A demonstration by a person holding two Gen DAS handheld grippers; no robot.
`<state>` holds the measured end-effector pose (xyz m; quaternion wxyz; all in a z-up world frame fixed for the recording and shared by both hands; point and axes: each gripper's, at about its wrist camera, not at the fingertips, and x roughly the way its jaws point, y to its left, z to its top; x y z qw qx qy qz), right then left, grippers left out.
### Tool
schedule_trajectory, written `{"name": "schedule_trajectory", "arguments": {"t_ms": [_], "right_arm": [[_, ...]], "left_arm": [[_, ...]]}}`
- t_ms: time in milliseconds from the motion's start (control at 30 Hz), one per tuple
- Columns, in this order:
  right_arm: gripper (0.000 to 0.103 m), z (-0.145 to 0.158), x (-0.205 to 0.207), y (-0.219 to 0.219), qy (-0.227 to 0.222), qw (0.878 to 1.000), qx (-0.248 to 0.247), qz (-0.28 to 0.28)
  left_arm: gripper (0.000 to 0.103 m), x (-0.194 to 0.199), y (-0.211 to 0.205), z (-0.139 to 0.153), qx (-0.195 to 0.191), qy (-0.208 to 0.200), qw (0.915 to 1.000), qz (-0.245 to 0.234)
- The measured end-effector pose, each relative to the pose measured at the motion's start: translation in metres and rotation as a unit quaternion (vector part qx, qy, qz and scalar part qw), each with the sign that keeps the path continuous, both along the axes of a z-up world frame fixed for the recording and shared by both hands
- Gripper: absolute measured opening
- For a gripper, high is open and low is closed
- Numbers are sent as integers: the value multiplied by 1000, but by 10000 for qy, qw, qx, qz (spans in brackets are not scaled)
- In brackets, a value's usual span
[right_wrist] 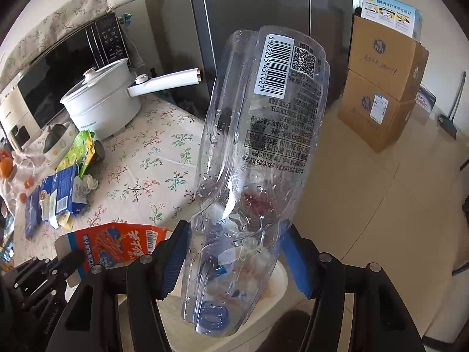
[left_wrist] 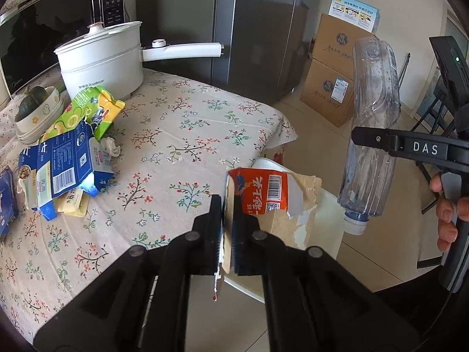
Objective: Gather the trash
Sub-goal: 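Drop the snack box and bottle into the white bin, opening both grippers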
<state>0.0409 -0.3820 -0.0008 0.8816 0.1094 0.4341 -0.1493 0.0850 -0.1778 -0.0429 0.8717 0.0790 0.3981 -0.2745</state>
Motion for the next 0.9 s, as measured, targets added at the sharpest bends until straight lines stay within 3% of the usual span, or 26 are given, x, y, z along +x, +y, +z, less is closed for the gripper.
{"name": "schedule_trajectory", "arguments": {"t_ms": [33, 67, 133, 267, 467, 733, 767, 833, 900], "right_arm": [[64, 0, 0, -1, 4, 10000, 7, -1], [64, 0, 0, -1, 6, 10000, 13, -1], [64, 0, 1, 1, 9, 10000, 11, 13], [64, -1, 4, 5, 29, 10000, -28, 91], [65, -5, 11, 18, 77, 9995, -166, 272], [67, -13, 25, 37, 166, 9983, -302, 476], [69, -14, 27, 38, 197, 9983, -267, 481], [82, -13, 29, 40, 205, 9984, -259, 470], [84, -11, 30, 43, 148, 9982, -292, 504]], "left_arm": [[20, 1, 0, -1, 27, -19, 10000, 28], [36, 2, 1, 0, 44, -32, 10000, 82], [55, 1, 6, 3, 32, -81, 9998, 193], [70, 2, 19, 8, 187, -171, 9987, 436], [79, 6, 45, 12, 329, -141, 9961, 803], [81, 10, 77, 14, 486, -90, 9925, 1118], [81, 10, 81, 15, 496, -87, 9921, 1149], [82, 11, 87, 16, 509, -90, 9914, 1202], [83, 11, 94, 17, 510, -97, 9908, 1251]]}}
